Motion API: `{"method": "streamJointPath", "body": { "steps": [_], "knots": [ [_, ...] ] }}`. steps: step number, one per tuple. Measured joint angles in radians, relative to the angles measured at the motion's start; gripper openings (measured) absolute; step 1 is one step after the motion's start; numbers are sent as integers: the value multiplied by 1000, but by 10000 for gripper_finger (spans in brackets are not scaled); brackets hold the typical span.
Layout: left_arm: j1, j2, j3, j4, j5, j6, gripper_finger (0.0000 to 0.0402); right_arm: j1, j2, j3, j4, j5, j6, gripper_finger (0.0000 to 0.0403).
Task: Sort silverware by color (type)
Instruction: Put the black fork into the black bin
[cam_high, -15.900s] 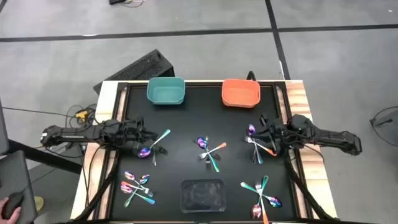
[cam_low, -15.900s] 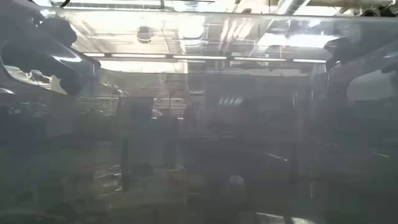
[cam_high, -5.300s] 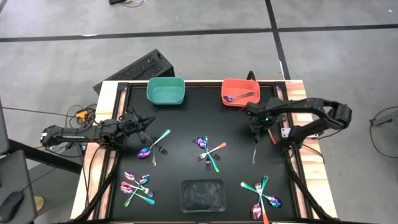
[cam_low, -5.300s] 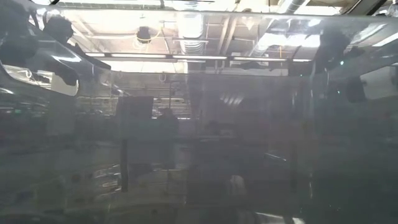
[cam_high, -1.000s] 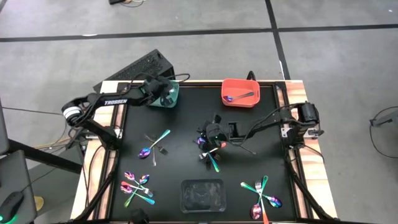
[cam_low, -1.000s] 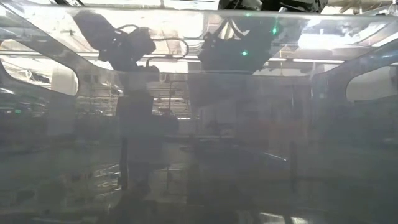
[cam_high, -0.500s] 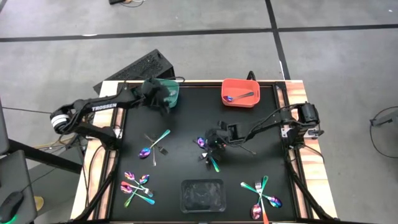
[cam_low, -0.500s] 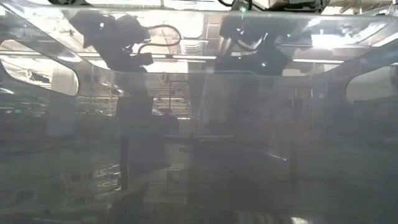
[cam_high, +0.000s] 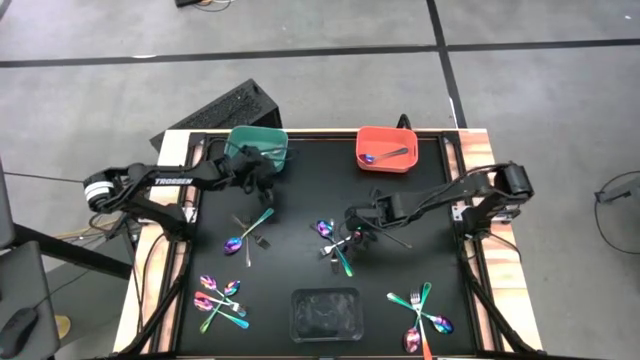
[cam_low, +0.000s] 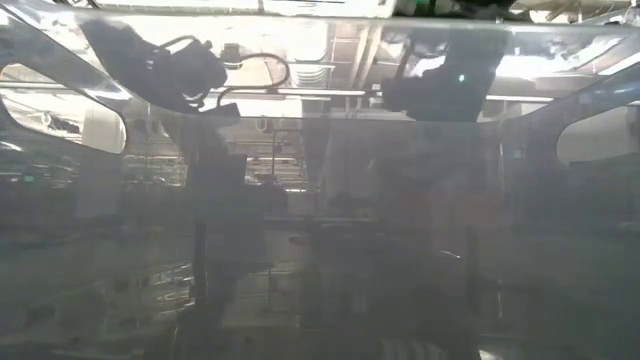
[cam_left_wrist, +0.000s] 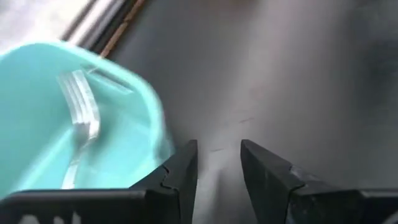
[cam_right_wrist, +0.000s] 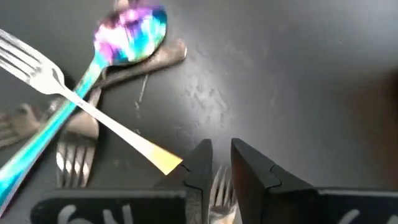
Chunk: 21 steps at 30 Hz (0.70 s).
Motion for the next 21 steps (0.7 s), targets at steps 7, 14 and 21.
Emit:
{"method": "streamJointPath", "body": {
  "steps": [7,14,21],
  "knots": [
    [79,102,2,191,-10,59,105,58,-52,1,-180,15,177,79],
    [94,128,33,248,29,55,105,110,-27,-41,-302,14,364,109],
    [41,78,46,217,27,52,105,97,-42,-142,-243,2,410,195]
  ]
}}
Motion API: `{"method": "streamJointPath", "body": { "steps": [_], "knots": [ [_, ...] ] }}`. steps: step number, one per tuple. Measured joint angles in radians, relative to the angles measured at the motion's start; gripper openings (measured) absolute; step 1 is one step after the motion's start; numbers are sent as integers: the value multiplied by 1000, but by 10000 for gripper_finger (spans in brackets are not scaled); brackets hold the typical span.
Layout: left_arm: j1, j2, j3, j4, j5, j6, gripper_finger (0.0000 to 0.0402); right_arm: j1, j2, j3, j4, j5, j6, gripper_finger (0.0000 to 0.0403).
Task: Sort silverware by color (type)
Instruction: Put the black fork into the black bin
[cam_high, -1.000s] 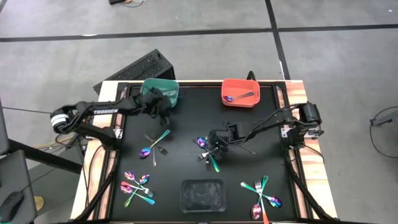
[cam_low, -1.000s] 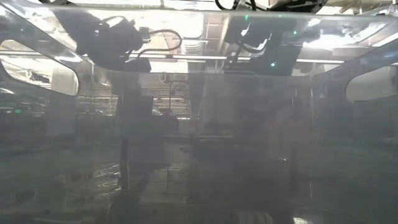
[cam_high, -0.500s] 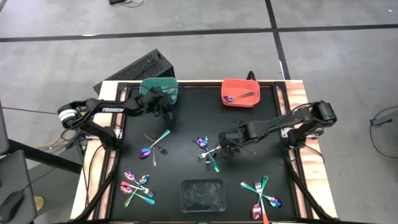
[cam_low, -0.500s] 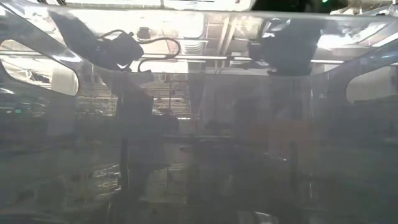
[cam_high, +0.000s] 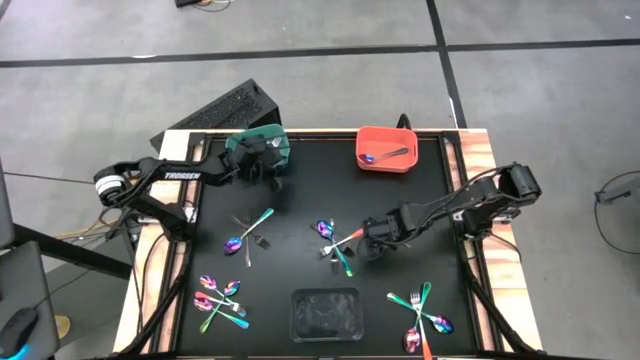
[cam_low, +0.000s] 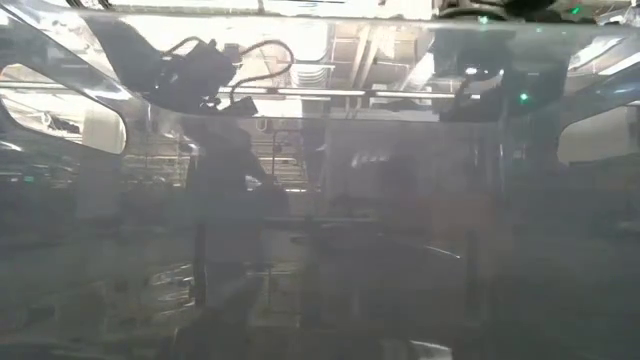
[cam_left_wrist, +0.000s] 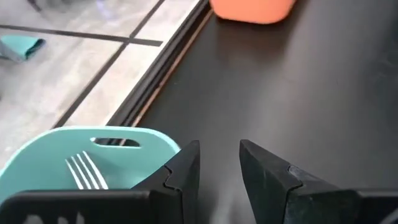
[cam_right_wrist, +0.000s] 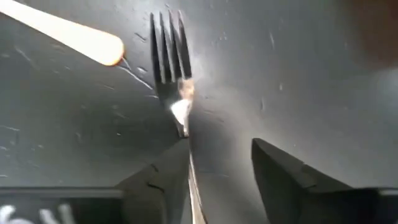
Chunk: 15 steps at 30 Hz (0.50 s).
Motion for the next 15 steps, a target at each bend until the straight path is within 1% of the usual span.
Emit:
{"method": "streamJointPath", "body": {
  "steps": [3,7,10,12,15],
  "knots": [
    [-24,-33,0,1,-11,-1,105,1,-2,-37,50,-25,-25,221],
    [-54,-68,0,-2,-10,3,105,-20,-2,-96,167,-117,-68,225],
    [-65,-79,0,-25,-26,13,105,-28,-7,-134,228,-128,-69,214],
    [-70,-80,-9,-27,-48,10,105,-29,-7,-144,232,-126,-68,202],
    [-73,-80,-10,-50,-62,-10,105,-34,-6,-145,235,-126,-94,172]
  ]
}}
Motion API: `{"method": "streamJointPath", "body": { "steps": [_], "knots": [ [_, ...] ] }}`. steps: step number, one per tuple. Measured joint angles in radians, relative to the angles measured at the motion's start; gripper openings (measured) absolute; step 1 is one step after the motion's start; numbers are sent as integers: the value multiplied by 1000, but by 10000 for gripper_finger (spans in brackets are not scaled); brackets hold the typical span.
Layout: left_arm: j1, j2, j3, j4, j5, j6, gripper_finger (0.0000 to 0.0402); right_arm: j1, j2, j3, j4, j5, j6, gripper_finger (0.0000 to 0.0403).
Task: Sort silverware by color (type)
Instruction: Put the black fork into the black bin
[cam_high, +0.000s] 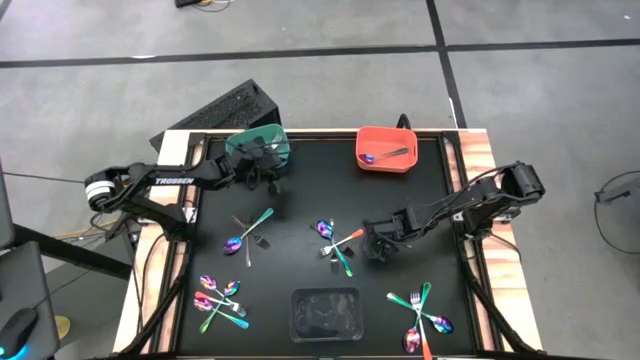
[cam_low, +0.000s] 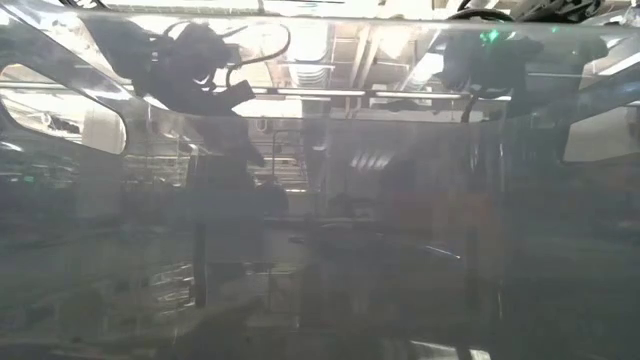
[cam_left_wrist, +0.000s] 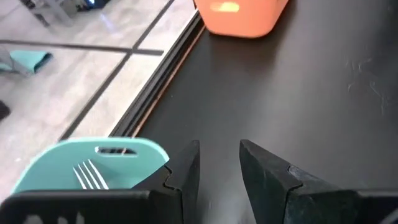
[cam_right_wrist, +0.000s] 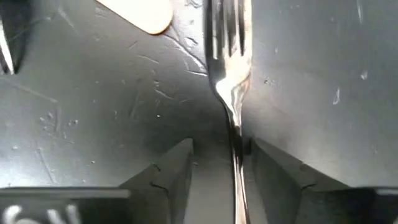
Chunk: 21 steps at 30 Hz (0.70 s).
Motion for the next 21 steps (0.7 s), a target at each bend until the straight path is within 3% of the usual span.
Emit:
{"method": "streamJointPath", "body": {
  "steps": [8,17,21],
  "knots": [
    [-27,0,0,-20,0,-22,105,-25,1,0,15,-3,-65,18],
    [-78,0,-1,-122,-3,-71,105,35,-65,77,4,-2,-35,5],
    [-129,0,-1,-159,-13,-103,105,104,-122,154,26,50,-17,5]
  ]
}}
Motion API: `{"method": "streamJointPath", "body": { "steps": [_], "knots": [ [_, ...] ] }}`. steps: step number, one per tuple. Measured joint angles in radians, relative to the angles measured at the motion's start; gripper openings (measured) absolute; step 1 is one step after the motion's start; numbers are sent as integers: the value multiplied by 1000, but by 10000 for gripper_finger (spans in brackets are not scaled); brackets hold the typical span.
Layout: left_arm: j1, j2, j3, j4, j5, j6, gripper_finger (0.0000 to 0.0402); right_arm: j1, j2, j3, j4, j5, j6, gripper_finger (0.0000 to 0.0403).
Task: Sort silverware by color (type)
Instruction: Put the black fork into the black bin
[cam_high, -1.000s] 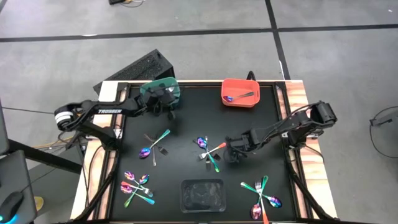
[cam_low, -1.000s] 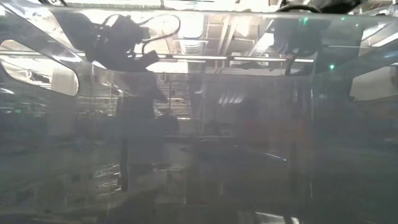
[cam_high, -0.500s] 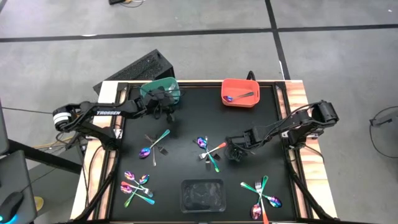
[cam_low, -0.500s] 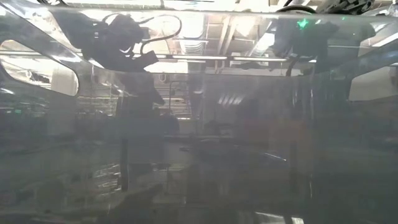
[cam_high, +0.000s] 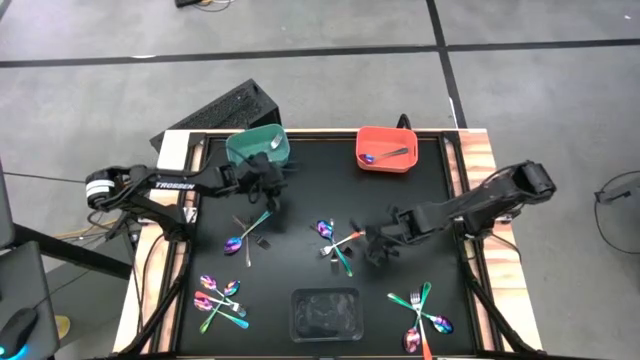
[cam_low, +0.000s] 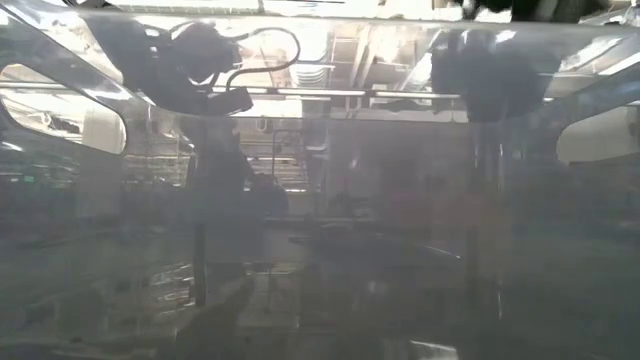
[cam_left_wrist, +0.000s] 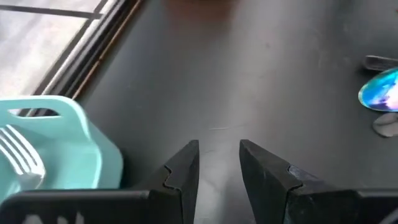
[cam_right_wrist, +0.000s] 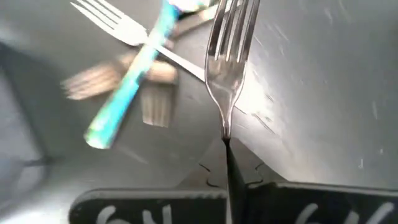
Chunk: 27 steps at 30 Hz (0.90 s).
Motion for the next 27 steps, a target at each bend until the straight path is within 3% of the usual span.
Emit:
{"method": "streamJointPath", "body": {
  "steps": [6,11,27],
  "knots": [
    [-91,0,0,5,-78,-14,105,101,-30,88,229,58,-56,4],
    [-143,0,0,5,-140,-20,105,155,34,143,490,38,-163,3],
    [-232,-1,0,-10,-147,-58,105,215,312,391,428,-264,-169,8]
  ]
}}
